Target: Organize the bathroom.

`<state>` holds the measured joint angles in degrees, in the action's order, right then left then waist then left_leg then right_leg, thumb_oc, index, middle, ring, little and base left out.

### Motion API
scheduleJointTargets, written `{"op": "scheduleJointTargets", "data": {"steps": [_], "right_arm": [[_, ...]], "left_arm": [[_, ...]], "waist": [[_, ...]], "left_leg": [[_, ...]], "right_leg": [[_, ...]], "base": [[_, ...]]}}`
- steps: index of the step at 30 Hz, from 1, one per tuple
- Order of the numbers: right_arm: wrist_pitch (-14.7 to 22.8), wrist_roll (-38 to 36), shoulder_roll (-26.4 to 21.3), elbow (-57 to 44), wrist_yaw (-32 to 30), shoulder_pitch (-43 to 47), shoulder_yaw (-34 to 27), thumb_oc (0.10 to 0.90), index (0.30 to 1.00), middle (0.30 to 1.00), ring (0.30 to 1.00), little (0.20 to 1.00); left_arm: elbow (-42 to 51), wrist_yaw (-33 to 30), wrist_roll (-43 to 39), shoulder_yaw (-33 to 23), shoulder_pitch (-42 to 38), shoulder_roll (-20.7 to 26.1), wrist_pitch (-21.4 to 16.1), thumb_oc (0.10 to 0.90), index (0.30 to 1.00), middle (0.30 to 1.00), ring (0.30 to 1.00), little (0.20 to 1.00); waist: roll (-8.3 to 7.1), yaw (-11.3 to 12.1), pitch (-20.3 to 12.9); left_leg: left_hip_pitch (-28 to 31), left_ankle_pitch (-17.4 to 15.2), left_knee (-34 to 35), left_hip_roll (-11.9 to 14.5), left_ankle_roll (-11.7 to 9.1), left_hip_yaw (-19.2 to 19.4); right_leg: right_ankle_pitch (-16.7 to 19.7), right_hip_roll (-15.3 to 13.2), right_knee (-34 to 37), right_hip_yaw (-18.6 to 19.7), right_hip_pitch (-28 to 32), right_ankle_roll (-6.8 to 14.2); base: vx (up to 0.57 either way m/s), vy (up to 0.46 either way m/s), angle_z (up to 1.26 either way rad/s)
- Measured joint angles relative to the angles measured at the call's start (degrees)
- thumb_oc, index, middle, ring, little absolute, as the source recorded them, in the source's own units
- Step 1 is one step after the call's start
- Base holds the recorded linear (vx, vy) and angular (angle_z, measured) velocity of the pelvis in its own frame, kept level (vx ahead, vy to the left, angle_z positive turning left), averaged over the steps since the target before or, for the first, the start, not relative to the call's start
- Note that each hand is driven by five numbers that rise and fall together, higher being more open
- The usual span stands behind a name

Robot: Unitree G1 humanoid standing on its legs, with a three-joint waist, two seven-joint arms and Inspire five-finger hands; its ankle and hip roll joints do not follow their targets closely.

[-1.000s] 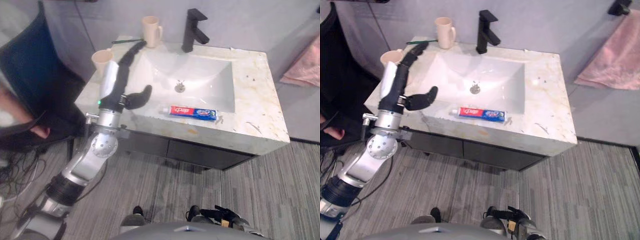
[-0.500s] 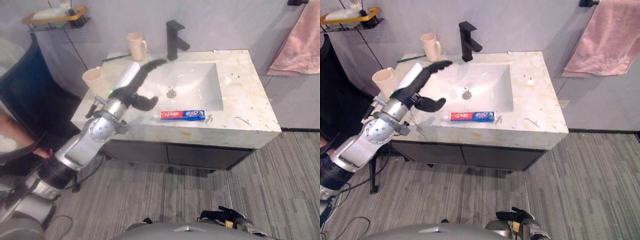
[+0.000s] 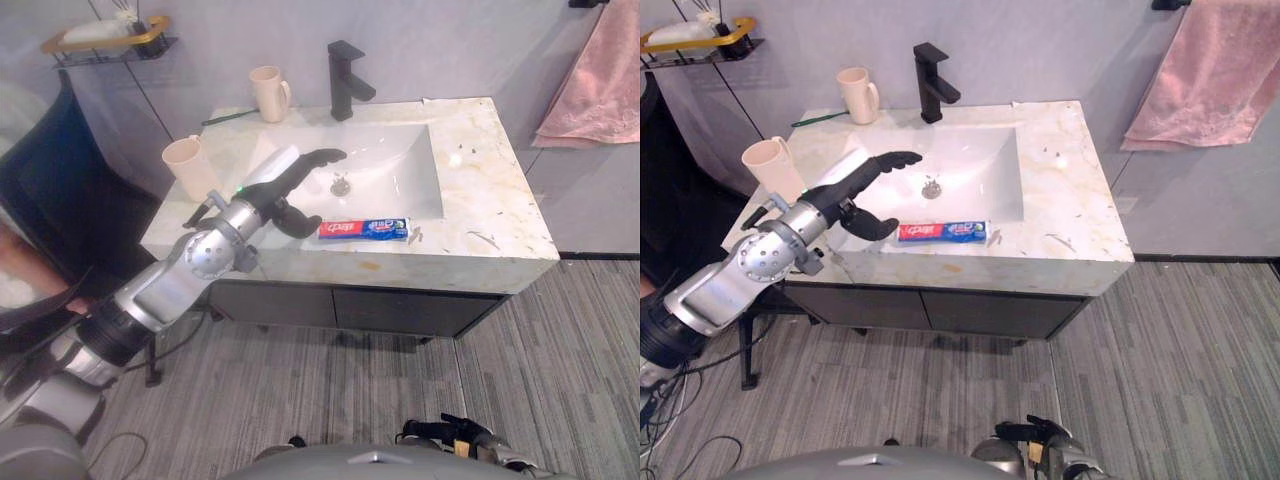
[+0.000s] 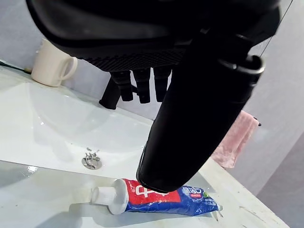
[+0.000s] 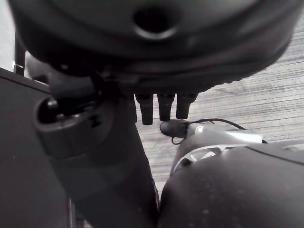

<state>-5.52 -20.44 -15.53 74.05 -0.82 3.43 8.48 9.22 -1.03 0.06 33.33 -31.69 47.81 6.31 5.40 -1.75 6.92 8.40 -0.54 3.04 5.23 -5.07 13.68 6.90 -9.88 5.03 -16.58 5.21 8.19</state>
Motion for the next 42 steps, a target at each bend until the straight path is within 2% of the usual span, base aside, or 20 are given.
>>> {"op": "scheduleJointTargets", "data": {"steps": [13, 25, 36, 42], "right_arm": [[-1.2, -0.1, -0.3, 0.5, 0.3, 0.8, 0.0, 0.800, 0.900, 0.900, 0.900, 0.900], [-1.2, -0.3, -0.3, 0.5, 0.5, 1.0, -0.5, 0.800, 0.900, 0.900, 0.900, 0.900], [-1.2, -0.3, -0.4, 0.4, 0.4, 2.0, -1.2, 0.800, 0.900, 0.900, 0.900, 0.900], [-1.1, -0.3, -1.6, 0.4, 0.4, 2.1, -1.2, 0.800, 0.900, 0.900, 0.900, 0.900]], "left_arm": [[0.0, 5.5, -0.4, 0.2, -0.1, -0.1, 0.3, 0.800, 0.900, 0.900, 0.900, 0.900], [0.0, 6.2, 1.5, 2.3, -2.7, -0.6, 2.4, 0.800, 0.900, 0.900, 0.900, 0.900], [-3.8, 6.3, 2.7, 7.0, -4.5, -1.0, 4.3, 0.800, 0.900, 0.900, 0.900, 0.900], [-5.1, 6.2, 2.8, 8.2, -4.5, -3.7, 5.3, 0.800, 0.900, 0.900, 0.900, 0.900]], "waist": [[0.09, 0.1, 0.4], [0.21, -0.3, 0.8], [0.63, -1.7, 2.1], [1.17, -1.7, 2.7]], "left_leg": [[-1.0, 0.0, -1.3, 0.1, -0.1, -0.8], [-1.8, -0.1, -1.8, 0.1, -0.1, -0.6], [-1.8, -0.1, -2.9, 0.1, -0.1, -0.5], [-2.0, -0.1, -3.2, 0.1, -0.1, -0.5]], "right_leg": [[-0.1, 0.0, 0.0, 0.2, -0.2, 0.1], [-0.1, 0.0, 0.0, 1.1, -1.0, 0.1], [-0.4, -0.1, 0.0, 2.1, -1.3, 0.2], [-1.3, 0.0, 0.0, 2.7, -1.7, -0.4]], "base": [[0.02, -0.013, 0.01], [0.05, -0.016, -0.01], [0.03, 0.004, -0.05], [0.02, -0.008, -0.02]]}}
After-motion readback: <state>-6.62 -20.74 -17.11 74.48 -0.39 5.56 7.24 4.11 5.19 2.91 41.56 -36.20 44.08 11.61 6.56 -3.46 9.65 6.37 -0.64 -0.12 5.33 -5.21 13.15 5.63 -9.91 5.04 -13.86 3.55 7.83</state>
